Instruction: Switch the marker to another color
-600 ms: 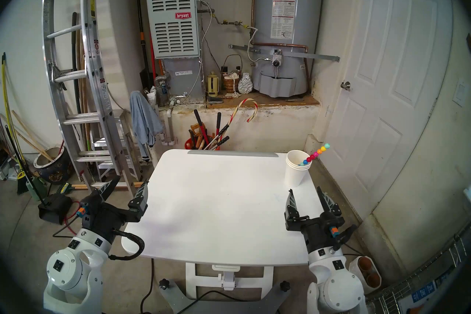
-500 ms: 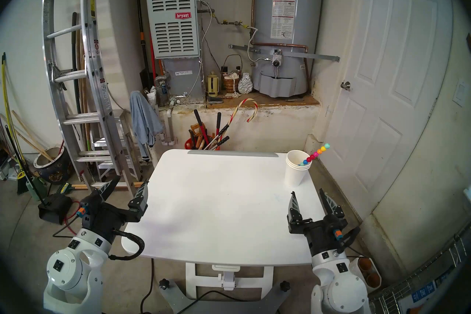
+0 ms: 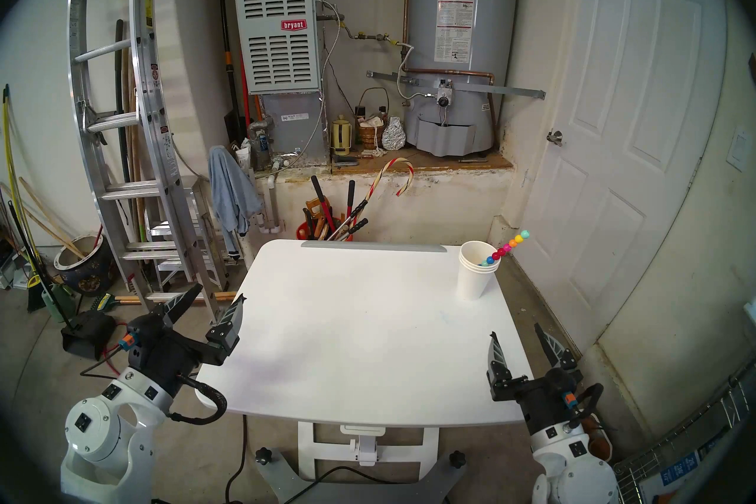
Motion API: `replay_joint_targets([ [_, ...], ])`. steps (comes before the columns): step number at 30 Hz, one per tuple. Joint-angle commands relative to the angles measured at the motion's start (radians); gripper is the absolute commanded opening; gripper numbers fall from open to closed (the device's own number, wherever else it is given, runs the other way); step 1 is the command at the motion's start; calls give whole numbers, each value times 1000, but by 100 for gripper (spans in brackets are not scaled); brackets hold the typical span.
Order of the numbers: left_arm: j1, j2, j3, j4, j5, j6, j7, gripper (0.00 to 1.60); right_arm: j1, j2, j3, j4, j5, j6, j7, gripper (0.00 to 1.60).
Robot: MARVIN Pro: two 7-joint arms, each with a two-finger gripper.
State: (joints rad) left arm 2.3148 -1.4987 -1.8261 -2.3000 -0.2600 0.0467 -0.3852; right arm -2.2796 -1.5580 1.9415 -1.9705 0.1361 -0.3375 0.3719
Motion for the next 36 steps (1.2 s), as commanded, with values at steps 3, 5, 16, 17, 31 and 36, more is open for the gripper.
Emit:
replay_joint_targets([
  [3,-6,24,7,-13,-1,-3,-33,160,97,122,80,78,114,-62,98,160],
  [5,-9,24,9,-10,-2,-1,-34,160,117,143,88,100,139,-62,125,160],
  [16,-27,26,26,17,6,3,-37,160,229,257,77,200,257,67,265,160],
  [17,-28,26,27,18,6,4,-37,160,252,284,69,222,260,77,281,160],
  [31,-34,24,26,23,11,9,-28,160,389,396,-23,357,301,145,380,160],
  [36,-26,23,27,12,10,8,-26,160,413,422,-67,386,304,138,381,160],
])
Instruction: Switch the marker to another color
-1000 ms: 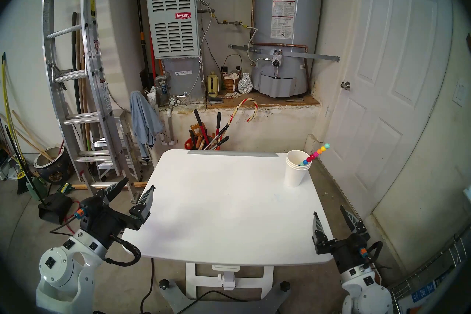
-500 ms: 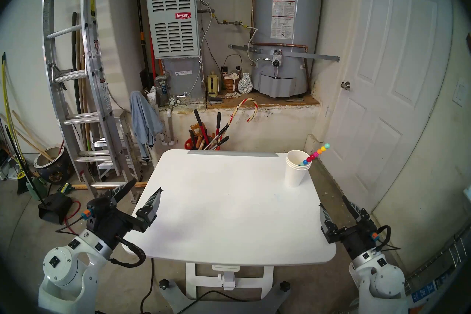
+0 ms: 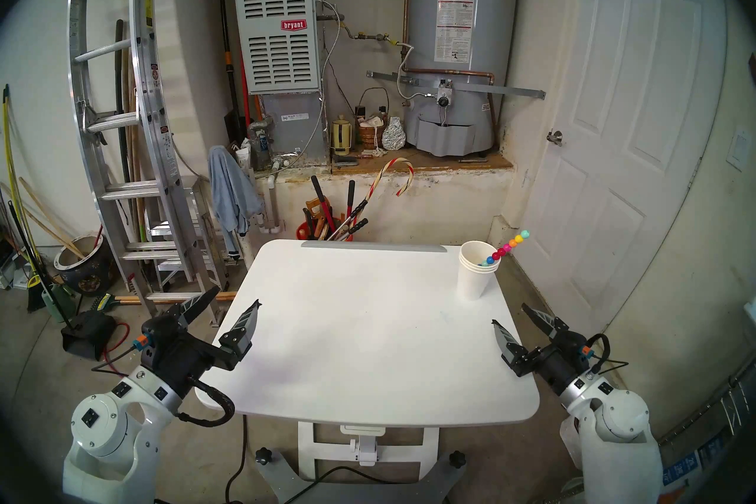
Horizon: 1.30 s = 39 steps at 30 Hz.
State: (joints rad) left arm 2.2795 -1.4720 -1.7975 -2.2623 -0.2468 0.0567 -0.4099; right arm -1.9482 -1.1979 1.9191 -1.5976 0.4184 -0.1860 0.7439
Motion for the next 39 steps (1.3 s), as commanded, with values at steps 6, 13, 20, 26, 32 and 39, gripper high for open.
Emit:
replay_joint_targets([
  [6,11,-1,4,-27,-3,-2,0,160,162,73,-79,69,29,-12,14,160],
  [13,10,0,2,-24,-5,1,2,160,232,88,-112,124,4,3,2,160],
  [20,4,3,0,-20,-11,3,0,160,280,103,-164,176,6,-8,-20,160],
  [26,-1,6,0,-19,-14,6,-3,160,344,99,-200,235,-10,-17,-13,160],
  [32,-6,8,2,-18,-13,13,-4,160,380,98,-231,272,-20,-31,-9,160],
  [39,-10,9,1,-16,-13,19,-5,160,412,86,-250,304,-39,-61,-14,160],
])
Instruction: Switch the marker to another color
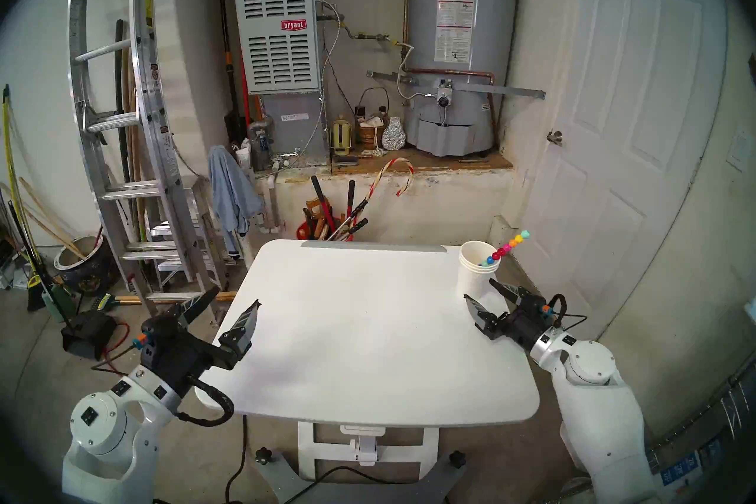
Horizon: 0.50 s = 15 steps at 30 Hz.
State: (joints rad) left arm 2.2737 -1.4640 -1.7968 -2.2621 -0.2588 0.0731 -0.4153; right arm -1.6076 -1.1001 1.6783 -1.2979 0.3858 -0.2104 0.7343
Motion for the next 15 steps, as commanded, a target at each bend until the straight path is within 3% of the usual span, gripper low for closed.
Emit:
replay_joint_targets([
  [1,-4,1,0,-17,-1,4,0,160,78,-18,-9,13,-5,-49,-5,160],
  [15,-12,4,-5,-10,-9,11,-8,160,120,-28,-25,63,-26,-79,-16,160],
])
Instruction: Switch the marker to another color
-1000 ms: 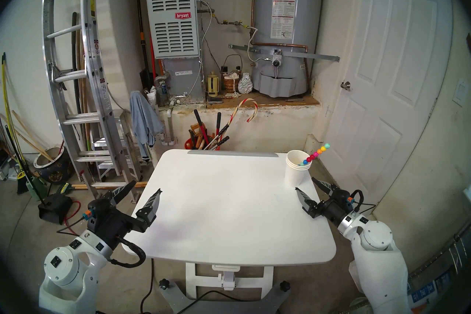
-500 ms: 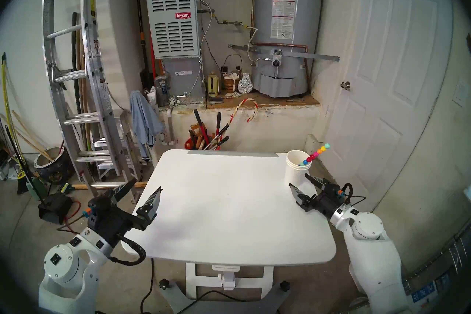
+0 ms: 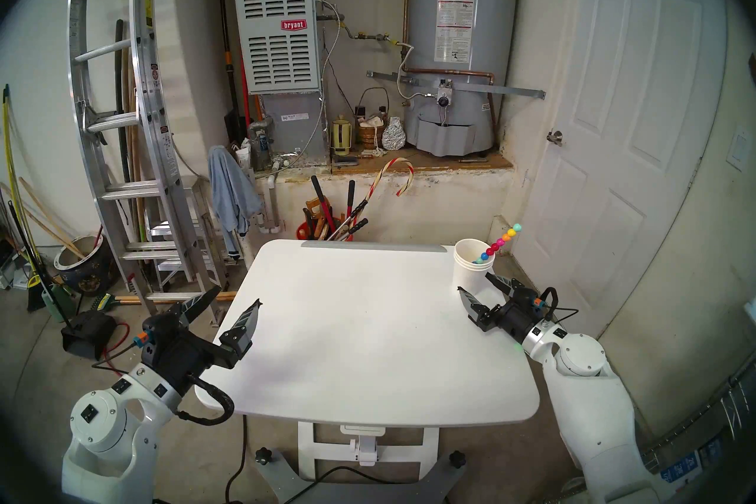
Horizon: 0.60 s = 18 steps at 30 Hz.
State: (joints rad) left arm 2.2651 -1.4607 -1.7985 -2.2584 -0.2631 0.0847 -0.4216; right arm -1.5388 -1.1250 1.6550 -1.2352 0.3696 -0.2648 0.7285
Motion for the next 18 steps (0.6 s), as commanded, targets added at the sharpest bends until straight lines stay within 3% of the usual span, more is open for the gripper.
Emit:
replay_joint_targets([
  [1,-4,1,-4,-13,-5,0,-2,160,52,-3,-3,2,-14,-30,-13,160],
  [18,5,-1,-12,-23,-12,-2,-16,160,121,-22,-24,90,-23,-70,-6,160],
])
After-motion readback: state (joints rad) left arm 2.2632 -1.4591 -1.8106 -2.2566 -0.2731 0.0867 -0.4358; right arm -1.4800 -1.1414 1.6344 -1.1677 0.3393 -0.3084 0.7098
